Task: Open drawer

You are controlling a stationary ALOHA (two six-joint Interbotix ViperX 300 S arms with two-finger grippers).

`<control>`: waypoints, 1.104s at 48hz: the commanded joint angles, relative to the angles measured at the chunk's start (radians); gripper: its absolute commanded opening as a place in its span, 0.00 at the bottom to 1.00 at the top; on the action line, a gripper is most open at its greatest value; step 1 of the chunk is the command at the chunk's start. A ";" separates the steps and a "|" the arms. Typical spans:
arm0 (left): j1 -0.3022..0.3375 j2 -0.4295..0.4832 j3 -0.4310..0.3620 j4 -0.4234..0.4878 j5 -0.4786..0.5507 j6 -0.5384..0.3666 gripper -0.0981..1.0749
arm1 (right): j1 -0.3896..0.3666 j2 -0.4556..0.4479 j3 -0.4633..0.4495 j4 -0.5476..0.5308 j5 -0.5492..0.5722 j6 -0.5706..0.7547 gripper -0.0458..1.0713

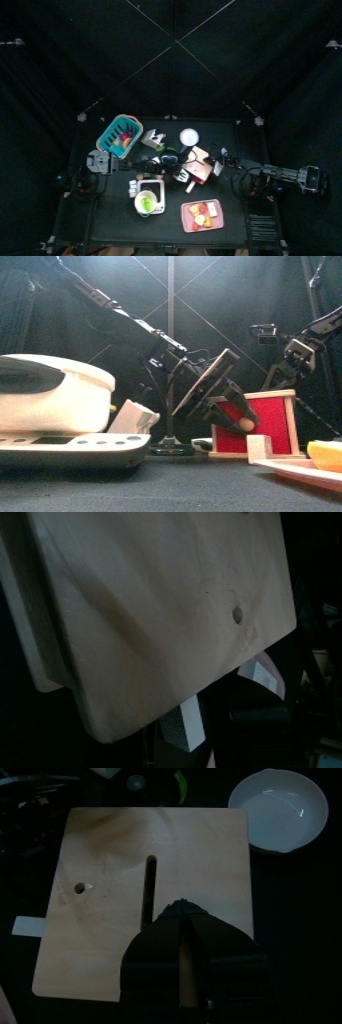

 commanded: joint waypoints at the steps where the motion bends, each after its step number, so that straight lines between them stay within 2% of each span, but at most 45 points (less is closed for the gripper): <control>1: 0.009 -0.015 -0.020 0.003 -0.003 0.000 0.61 | -0.006 0.005 0.018 0.002 0.017 -0.002 0.09; 29: -0.038 -0.040 0.046 -0.023 -0.005 -0.003 0.61 | -0.020 0.005 0.028 -0.003 0.017 -0.002 0.09; 53: -0.097 -0.114 0.158 -0.091 -0.014 -0.003 0.61 | -0.028 0.005 0.026 0.002 0.044 0.000 0.09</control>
